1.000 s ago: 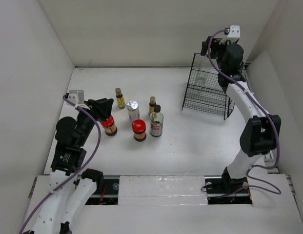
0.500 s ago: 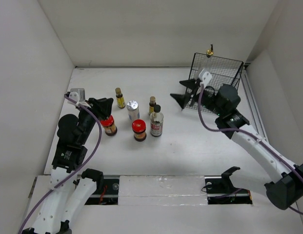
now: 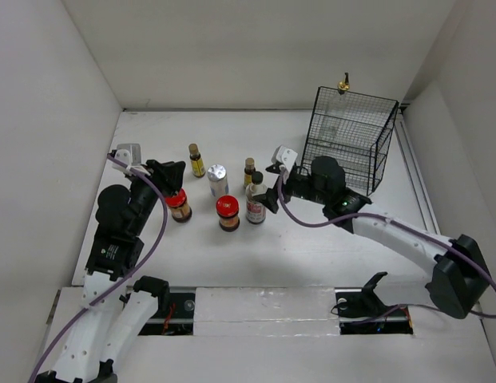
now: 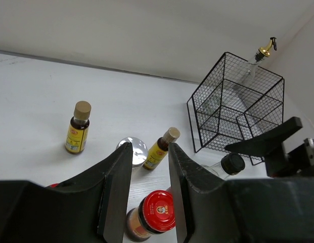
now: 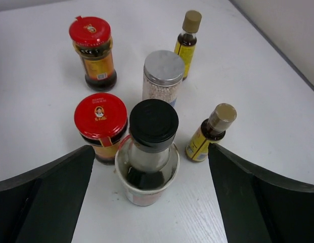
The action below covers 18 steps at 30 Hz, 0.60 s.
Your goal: Organize the condiment bottles
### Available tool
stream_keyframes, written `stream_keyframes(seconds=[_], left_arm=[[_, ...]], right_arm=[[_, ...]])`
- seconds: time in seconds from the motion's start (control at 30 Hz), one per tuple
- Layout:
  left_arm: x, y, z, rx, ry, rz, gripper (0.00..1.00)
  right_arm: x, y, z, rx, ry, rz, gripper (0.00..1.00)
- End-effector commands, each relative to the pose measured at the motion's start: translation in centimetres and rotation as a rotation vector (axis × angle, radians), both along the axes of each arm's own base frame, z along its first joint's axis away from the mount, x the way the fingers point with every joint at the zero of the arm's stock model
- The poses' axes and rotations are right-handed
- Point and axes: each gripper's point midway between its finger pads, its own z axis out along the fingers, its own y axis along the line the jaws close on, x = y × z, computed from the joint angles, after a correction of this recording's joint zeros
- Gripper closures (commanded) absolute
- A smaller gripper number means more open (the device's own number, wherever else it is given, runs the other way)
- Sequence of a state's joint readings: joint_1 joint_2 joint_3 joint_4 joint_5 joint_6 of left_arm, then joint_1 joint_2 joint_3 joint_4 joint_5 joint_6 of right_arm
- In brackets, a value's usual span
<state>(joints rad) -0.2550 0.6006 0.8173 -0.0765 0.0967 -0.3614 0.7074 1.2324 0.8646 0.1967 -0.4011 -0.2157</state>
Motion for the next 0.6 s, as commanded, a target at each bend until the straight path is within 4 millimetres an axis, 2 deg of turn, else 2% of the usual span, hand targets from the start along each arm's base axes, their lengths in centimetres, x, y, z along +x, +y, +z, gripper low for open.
stream_keyframes(seconds=[0.0, 0.03, 0.07, 0.13, 0.2, 0.23, 0.27, 0.3, 0.37, 0.4, 0.47, 0.5, 0.53, 0.57], left_arm=[[-0.3, -0.2, 1.7, -0.020, -0.049, -0.010, 0.70], [-0.6, -0.1, 2.0, -0.022, -0.058, -0.011, 0.70], [-0.6, -0.1, 2.0, -0.022, -0.058, -0.011, 0.70], [-0.6, -0.1, 2.0, -0.022, -0.058, -0.011, 0.70], [-0.8, -0.2, 1.8, -0.022, -0.058, -0.021, 0.70], [-0.8, -0.2, 1.8, -0.022, -0.058, -0.021, 0.70], [-0.8, -0.2, 1.8, -0.022, -0.058, -0.021, 0.70], [-0.8, -0.2, 1.8, -0.022, -0.058, -0.021, 0.70], [-0.8, -0.2, 1.8, -0.022, -0.058, -0.021, 0.70], [-0.8, -0.4, 1.8, -0.021, -0.058, -0.030, 0.70], [-1.0, -0.3, 2.0, -0.024, -0.067, -0.030, 0.70], [-1.0, -0.3, 2.0, -0.024, -0.067, -0.030, 0.70], [-0.8, -0.4, 1.7, -0.021, -0.057, -0.030, 0.70], [-0.8, -0.4, 1.7, -0.021, -0.057, -0.030, 0.70]], right_arm=[[1.7, 1.4, 3.4, 0.107, -0.112, -0.023, 0.00], [2.2, 1.8, 4.1, 0.119, -0.125, -0.023, 0.00], [2.8, 2.1, 3.0, 0.109, -0.104, -0.039, 0.00], [3.5, 2.6, 3.4, 0.152, -0.107, -0.051, 0.03], [4.3, 3.5, 3.4, 0.195, -0.111, -0.051, 0.10], [4.5, 3.7, 2.9, 0.197, -0.100, -0.052, 0.16], [4.7, 3.9, 2.7, 0.198, -0.089, -0.052, 0.27], [4.9, 4.2, 2.0, 0.196, -0.071, -0.053, 0.33], [4.9, 4.4, 2.6, 0.234, -0.087, -0.042, 0.44], [4.8, 4.4, 2.4, 0.239, -0.077, -0.043, 0.59], [4.5, 4.2, 3.5, 0.264, -0.088, -0.041, 0.73], [4.3, 4.1, 4.2, 0.274, -0.098, -0.040, 0.75], [3.9, 3.7, 6.8, 0.316, -0.131, -0.036, 0.76], [3.5, 3.4, 8.2, 0.338, -0.155, -0.034, 0.78]])
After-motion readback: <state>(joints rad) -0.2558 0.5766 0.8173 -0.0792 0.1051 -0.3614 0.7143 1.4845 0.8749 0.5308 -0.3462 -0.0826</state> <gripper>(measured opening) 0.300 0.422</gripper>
